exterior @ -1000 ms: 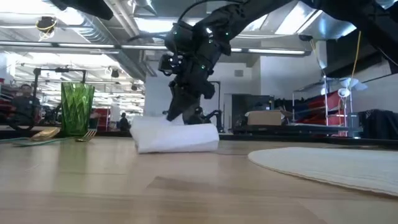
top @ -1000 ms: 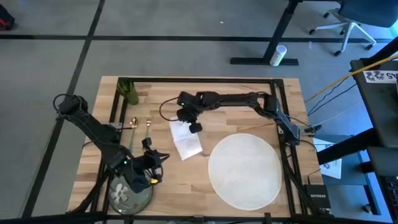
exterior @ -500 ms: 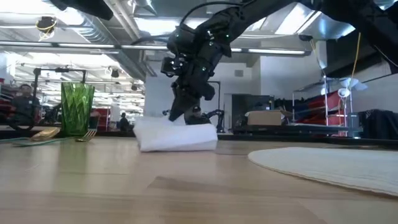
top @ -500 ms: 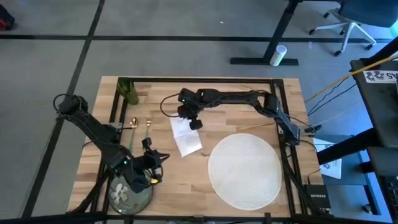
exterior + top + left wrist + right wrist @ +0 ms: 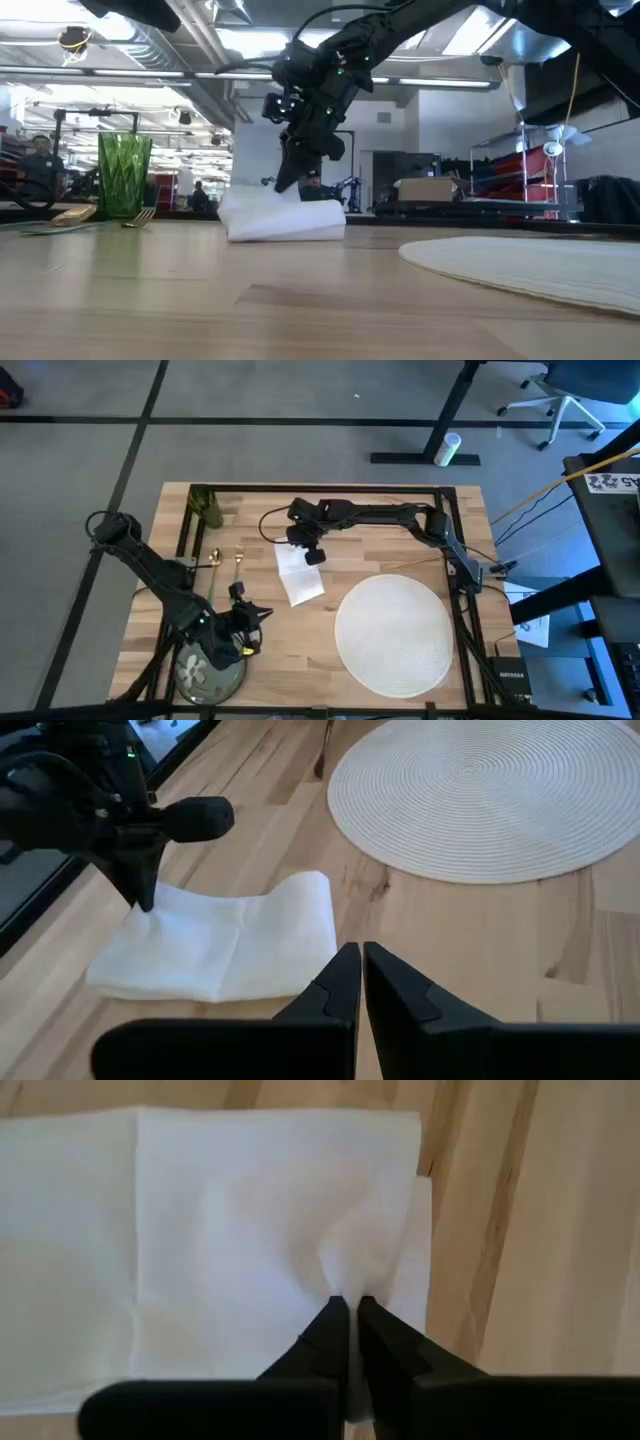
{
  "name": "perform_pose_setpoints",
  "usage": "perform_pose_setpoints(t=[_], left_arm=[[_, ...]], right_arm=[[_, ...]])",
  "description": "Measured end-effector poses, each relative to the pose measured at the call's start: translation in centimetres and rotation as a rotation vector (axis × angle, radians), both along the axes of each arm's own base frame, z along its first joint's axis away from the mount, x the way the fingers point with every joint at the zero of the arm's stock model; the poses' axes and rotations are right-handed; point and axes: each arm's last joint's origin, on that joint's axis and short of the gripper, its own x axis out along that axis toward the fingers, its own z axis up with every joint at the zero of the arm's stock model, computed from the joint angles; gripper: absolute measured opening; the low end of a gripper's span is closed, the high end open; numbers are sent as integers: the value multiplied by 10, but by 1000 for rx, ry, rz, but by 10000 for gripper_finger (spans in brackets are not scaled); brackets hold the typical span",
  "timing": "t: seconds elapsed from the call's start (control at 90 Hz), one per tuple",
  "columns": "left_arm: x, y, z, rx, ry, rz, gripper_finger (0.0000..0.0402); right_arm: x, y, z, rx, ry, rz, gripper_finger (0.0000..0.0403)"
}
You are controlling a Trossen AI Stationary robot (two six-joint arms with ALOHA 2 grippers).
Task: Set table place
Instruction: Fold the white table napkin
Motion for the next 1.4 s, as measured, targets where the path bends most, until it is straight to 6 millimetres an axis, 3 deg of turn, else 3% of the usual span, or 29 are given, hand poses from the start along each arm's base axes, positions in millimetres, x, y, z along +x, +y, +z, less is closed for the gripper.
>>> perform_pose_setpoints(t=[0.2, 0.722, 0.967, 1.222, 1.4], left_arm=[[-4, 4, -3, -1, 29, 40, 0], [-7, 7, -5, -44, 19, 92, 0], [-7, 6, -5, -45, 19, 92, 0], [-7, 6, -5, -50, 16, 95, 0], [-7, 6, -5, -51, 16, 96, 0]], right_arm=[[-5, 1, 17, -19, -21, -8, 5], [-5, -13, 14, -49, -29, -21, 11], [-2, -17, 17, -168, -52, -83, 78], [-2, -17, 17, -170, -56, -85, 161], [-3, -16, 15, -143, -38, -56, 190]])
